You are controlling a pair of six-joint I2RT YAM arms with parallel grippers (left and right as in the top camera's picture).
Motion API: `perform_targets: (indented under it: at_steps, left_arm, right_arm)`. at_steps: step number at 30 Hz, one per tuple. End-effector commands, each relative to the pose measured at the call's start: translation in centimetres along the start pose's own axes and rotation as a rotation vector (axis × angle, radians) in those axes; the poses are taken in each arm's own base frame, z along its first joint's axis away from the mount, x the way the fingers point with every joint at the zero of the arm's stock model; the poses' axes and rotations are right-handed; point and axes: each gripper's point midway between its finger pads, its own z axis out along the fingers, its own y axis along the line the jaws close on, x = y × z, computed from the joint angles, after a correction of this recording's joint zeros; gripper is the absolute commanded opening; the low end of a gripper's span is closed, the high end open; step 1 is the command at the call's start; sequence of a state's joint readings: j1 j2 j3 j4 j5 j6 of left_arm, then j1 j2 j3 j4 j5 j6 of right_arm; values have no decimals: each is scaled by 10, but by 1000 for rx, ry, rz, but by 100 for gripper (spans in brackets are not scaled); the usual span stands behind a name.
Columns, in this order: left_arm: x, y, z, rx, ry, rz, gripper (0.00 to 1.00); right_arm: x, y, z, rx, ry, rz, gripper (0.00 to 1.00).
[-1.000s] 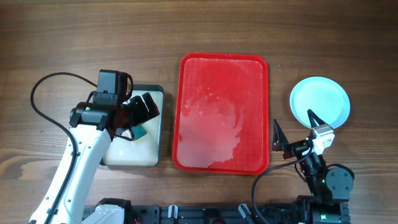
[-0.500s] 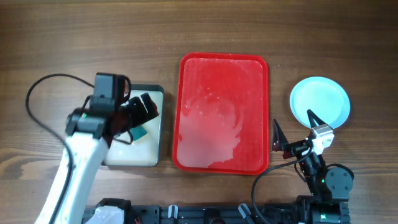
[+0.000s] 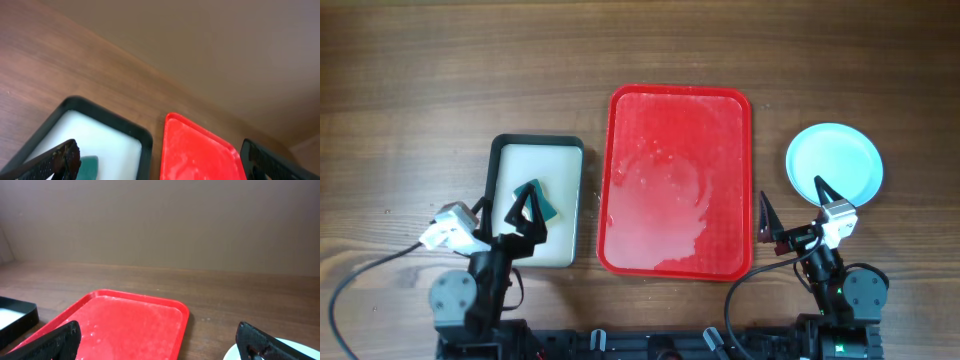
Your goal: Clean dirty plates on tray and stack at the side
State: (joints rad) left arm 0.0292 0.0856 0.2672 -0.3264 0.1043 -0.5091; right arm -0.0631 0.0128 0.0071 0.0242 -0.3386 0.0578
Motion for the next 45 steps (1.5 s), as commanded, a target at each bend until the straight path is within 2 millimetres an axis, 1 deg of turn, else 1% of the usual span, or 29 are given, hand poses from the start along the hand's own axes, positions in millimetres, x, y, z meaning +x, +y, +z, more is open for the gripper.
perform_targets:
  at_steps: [1, 4, 6, 9, 45]
  left_arm:
    - [18, 6, 7, 53, -17, 34, 100]
    - [24, 10, 12, 64, -31, 46, 100]
    - [37, 19, 20, 68, -35, 46, 100]
    - [36, 19, 22, 74, -53, 49, 100]
    - [37, 20, 22, 74, -50, 48, 100]
  right_arm:
    - [-2, 1, 0, -2, -11, -9, 100]
    - [-2, 1, 0, -2, -11, -8, 100]
    - [-2, 1, 0, -2, -11, -9, 100]
    - [-2, 1, 0, -2, -11, -9, 100]
    - [-2, 1, 0, -2, -11, -9, 100]
